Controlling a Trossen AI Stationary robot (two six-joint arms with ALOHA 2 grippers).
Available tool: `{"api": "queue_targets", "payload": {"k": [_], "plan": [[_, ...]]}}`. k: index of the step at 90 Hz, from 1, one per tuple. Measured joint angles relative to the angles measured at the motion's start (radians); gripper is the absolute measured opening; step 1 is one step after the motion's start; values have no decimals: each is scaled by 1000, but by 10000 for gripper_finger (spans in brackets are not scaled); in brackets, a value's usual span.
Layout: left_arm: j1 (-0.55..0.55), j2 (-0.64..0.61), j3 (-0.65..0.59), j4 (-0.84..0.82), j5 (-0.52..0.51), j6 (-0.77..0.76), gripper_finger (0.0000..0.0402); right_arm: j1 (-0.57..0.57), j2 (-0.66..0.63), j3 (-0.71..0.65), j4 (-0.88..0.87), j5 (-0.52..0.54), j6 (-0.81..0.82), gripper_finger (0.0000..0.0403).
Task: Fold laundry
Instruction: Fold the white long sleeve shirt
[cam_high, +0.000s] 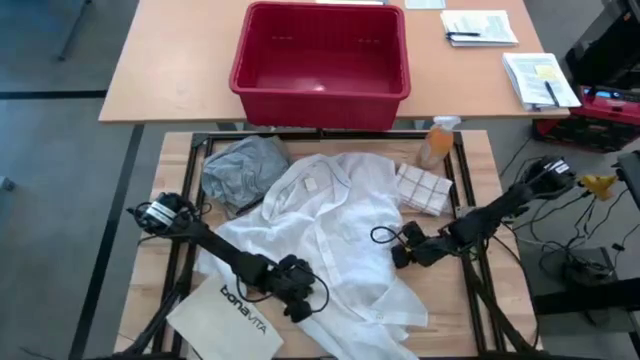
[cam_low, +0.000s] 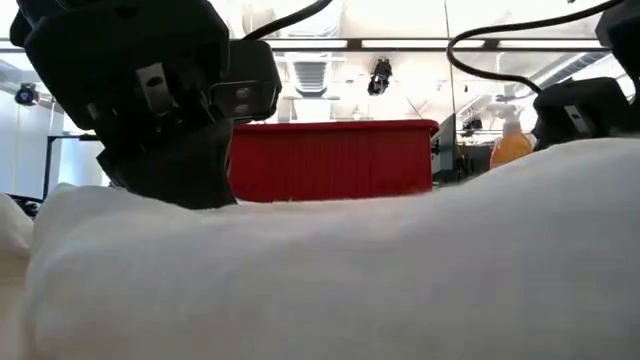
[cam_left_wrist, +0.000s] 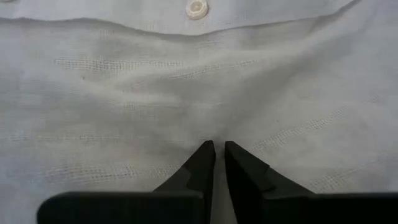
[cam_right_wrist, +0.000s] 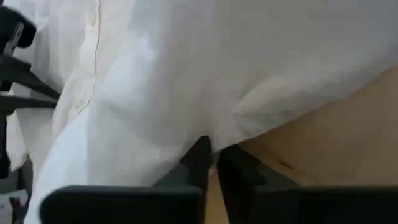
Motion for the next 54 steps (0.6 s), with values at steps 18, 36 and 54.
{"api": "queue_targets", "payload": {"k": [18, 36, 54], "plan": [[0, 0, 0, 0, 0, 5, 25, 2, -141, 16, -172, -51, -10, 1], [0, 0, 0, 0, -1, 7, 25, 2, -308, 175, -705, -80, -61, 0], [0, -1, 0, 4, -9, 8, 25, 2, -361, 390, -1162, -83, -145, 0]]}}
